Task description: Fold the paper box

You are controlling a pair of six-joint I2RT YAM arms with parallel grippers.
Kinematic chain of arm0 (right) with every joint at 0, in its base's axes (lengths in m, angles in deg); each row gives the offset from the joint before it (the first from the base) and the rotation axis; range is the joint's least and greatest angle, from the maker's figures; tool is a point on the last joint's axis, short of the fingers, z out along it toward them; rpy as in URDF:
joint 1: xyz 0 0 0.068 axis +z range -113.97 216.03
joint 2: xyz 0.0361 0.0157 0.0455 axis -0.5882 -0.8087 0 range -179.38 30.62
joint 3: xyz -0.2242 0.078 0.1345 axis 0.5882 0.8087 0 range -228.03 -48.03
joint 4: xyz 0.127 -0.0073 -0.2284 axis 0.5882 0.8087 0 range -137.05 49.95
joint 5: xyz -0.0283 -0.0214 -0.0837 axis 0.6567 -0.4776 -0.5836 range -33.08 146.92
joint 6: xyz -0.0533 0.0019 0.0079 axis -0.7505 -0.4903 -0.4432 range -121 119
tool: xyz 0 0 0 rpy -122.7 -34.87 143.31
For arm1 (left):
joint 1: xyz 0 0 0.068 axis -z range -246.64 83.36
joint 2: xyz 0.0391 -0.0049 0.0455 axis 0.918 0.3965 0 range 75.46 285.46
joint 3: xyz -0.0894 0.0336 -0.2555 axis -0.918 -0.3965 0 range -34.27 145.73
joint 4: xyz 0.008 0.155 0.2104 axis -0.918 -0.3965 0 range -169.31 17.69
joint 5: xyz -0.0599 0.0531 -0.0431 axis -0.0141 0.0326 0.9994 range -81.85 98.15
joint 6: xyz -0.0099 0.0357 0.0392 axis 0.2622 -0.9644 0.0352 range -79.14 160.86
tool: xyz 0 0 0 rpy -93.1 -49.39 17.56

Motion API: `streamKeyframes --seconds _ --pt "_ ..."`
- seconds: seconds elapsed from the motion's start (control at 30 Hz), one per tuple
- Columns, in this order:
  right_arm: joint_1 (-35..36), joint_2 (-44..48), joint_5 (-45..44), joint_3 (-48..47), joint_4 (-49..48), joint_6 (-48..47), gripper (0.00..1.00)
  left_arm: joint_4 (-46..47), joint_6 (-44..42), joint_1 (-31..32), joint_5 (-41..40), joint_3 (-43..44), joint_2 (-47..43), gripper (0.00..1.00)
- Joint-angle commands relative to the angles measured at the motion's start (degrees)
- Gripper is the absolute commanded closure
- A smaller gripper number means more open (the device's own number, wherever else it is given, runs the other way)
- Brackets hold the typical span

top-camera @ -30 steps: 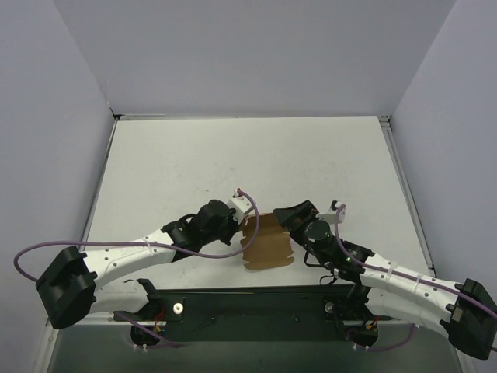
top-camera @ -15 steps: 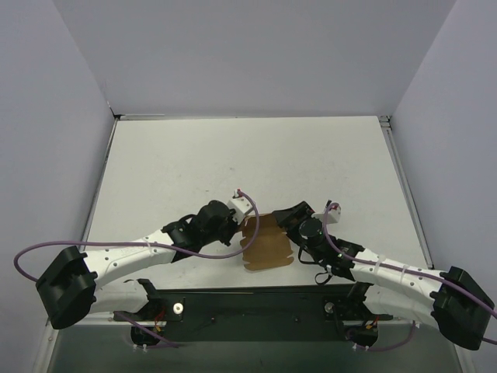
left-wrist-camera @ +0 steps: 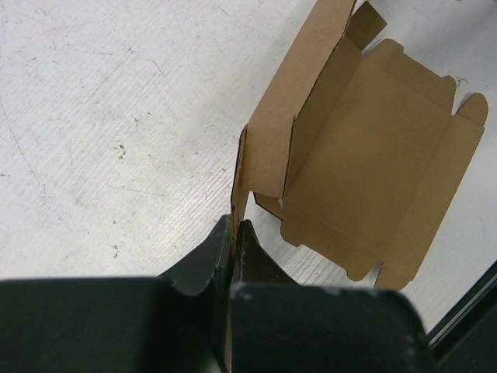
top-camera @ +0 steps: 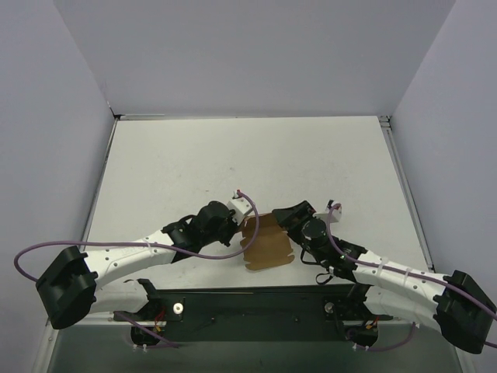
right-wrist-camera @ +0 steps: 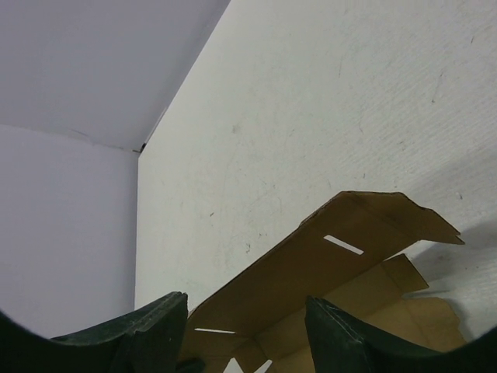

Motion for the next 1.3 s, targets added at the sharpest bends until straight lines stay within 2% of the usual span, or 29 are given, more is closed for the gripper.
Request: streamKeyframes --seconds 0.0,0.27,0.77,1.03,1.27 --pt "-0.9 0.5 -0.6 -1.4 -2.9 -0.5 0.38 3.1 -0.7 0.1 -0.9 0.1 -0.6 1.0" --pt "-2.2 -5.7 1.5 -2.6 -6.3 0.7 0.4 3.6 -0.6 0.2 -1.0 -0.1 -0.8 1.0" --pt "-2.3 -10.6 1.1 -0.7 -9.4 0.6 0.62 3.9 0.0 -0.1 -0.2 -1.3 -1.1 1.0" --pt "-2.6 -11.6 0.8 -0.1 -10.6 0.4 0.65 5.9 0.0 -0.1 0.2 -1.7 -1.4 1.0" --pt "-3.3 -10.8 1.6 -0.2 -13.0 1.2 0.63 6.1 -0.7 0.1 0.1 -2.1 -1.0 1.0"
